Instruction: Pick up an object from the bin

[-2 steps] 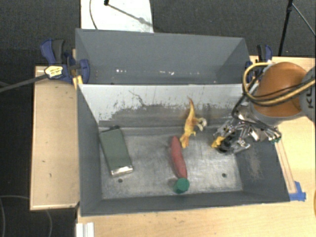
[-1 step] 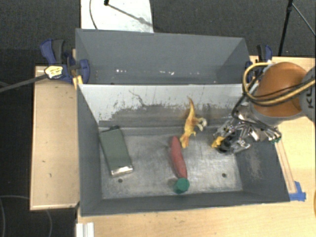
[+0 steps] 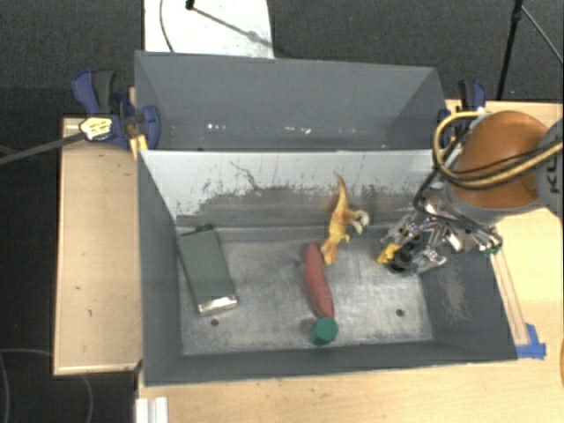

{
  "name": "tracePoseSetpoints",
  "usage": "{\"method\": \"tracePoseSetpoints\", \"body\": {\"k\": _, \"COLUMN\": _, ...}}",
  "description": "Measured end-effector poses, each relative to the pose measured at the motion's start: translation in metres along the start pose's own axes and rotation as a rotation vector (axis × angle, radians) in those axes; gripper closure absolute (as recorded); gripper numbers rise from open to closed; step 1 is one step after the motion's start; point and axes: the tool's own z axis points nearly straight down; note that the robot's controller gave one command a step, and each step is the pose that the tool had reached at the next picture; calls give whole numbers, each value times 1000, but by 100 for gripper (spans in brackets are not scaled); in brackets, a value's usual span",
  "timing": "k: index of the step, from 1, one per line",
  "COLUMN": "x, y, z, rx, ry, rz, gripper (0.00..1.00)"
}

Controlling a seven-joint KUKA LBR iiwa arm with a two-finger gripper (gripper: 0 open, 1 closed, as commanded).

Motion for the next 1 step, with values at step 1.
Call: {"method": "tracePoseSetpoints", "body": {"k": 1, "x": 0, "y": 0, "z": 0, "rx": 0, "ry": 0, "rz": 0, "gripper": 100}}
